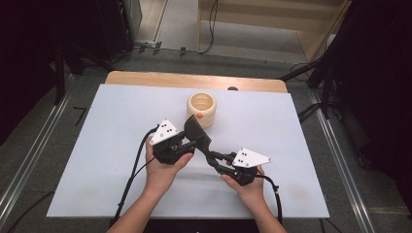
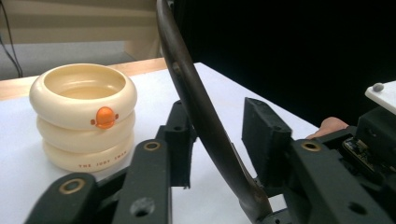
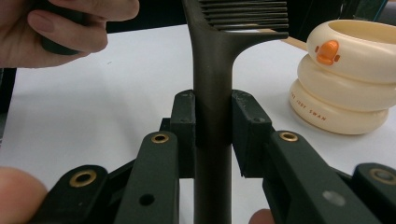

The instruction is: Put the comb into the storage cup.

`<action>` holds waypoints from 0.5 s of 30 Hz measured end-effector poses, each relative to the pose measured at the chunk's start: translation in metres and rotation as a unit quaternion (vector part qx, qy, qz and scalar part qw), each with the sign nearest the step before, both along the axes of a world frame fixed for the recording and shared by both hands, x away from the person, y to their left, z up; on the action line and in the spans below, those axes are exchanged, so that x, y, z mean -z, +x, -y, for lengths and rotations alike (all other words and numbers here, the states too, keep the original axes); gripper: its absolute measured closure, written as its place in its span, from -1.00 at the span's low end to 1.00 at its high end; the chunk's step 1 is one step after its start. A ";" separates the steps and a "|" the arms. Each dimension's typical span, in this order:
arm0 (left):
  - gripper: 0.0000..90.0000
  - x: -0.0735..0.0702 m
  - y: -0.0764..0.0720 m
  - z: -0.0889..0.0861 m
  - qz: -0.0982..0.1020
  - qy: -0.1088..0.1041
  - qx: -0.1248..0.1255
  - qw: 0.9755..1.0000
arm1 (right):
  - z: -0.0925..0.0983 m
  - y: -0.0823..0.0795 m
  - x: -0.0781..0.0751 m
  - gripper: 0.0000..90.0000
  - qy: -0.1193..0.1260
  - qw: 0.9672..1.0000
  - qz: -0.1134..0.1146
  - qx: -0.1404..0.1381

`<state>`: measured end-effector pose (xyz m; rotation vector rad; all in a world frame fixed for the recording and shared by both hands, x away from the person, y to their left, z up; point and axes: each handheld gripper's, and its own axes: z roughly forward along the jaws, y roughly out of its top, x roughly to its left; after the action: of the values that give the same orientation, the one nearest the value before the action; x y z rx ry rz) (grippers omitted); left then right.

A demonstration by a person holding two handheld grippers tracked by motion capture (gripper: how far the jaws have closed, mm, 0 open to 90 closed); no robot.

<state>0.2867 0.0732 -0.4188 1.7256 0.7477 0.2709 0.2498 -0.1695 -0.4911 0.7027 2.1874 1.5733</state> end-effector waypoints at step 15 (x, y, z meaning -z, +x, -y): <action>0.88 -0.002 0.003 -0.004 -0.034 -0.054 0.050 0.997 | -0.010 -0.003 0.002 0.56 -0.013 1.000 0.015 0.011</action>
<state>0.2901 0.0772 -0.4169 1.6698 0.7102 0.1027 0.2469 -0.1596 -0.4931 0.6879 2.1667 1.5332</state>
